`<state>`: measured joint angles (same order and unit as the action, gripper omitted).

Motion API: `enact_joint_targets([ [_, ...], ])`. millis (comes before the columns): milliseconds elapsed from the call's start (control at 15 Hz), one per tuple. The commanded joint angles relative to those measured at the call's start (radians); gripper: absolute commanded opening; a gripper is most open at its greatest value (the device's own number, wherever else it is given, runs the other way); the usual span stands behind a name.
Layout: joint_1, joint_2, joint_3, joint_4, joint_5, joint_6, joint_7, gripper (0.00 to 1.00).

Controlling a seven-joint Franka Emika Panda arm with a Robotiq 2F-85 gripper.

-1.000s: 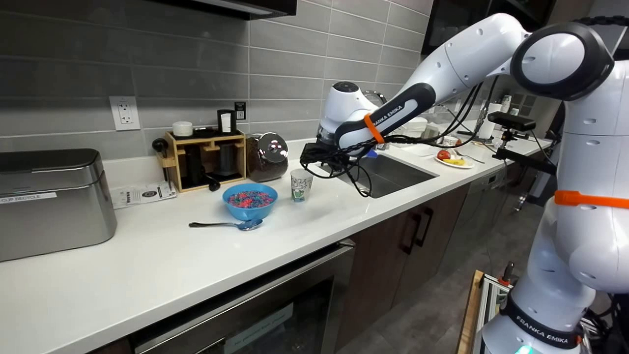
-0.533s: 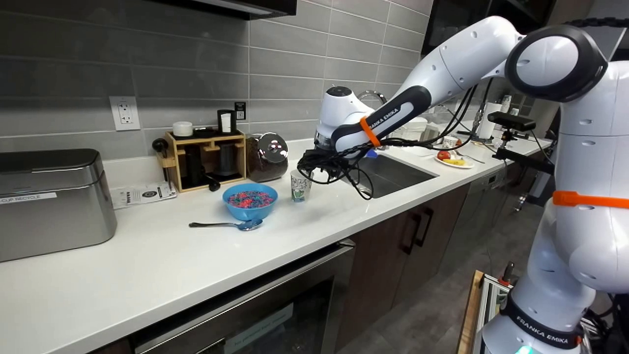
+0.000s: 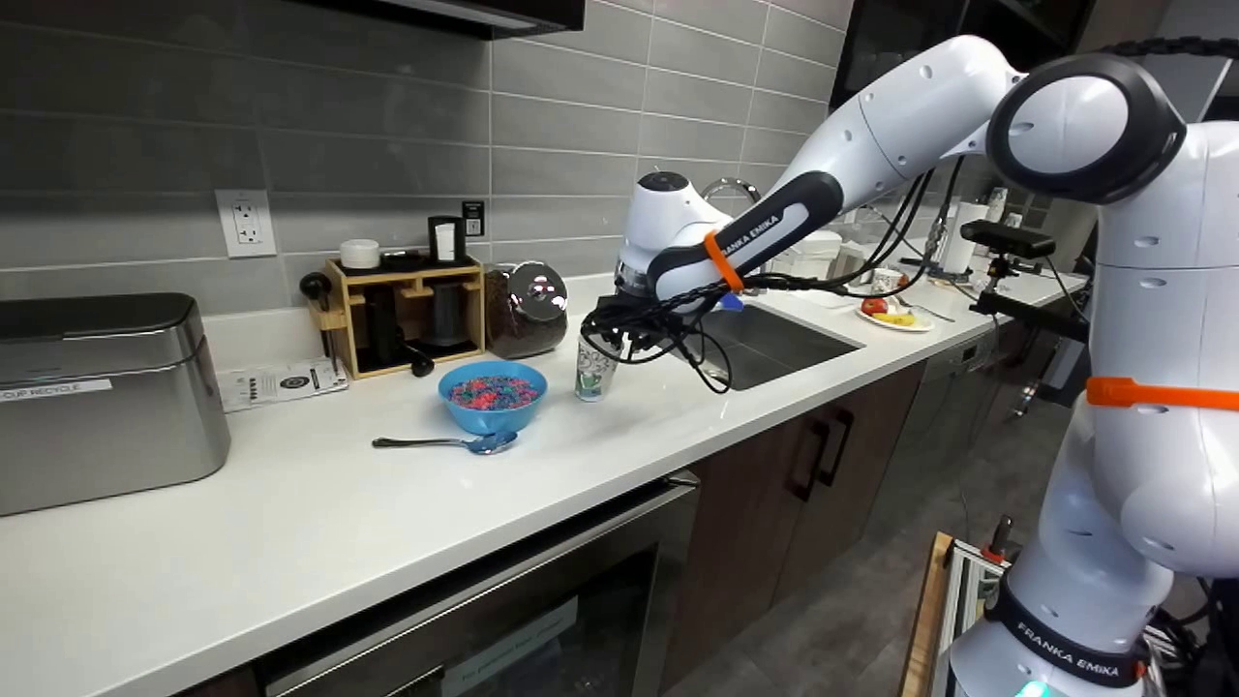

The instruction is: Move the coffee cup to the left then move the fork to the right.

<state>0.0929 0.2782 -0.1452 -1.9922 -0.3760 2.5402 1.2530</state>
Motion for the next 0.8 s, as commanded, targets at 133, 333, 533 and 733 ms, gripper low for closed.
enact_joint_targets([
  [133, 0.01, -0.054, 0.023, -0.015, 0.013, -0.037, -0.035, 0.0],
  [333, 0.026, -0.182, 0.054, -0.103, -0.033, 0.026, -0.109, 0.01],
  [533, 0.033, -0.301, 0.119, -0.165, -0.027, 0.019, -0.233, 0.01],
  [733, 0.039, -0.386, 0.195, -0.219, 0.042, 0.009, -0.381, 0.01],
])
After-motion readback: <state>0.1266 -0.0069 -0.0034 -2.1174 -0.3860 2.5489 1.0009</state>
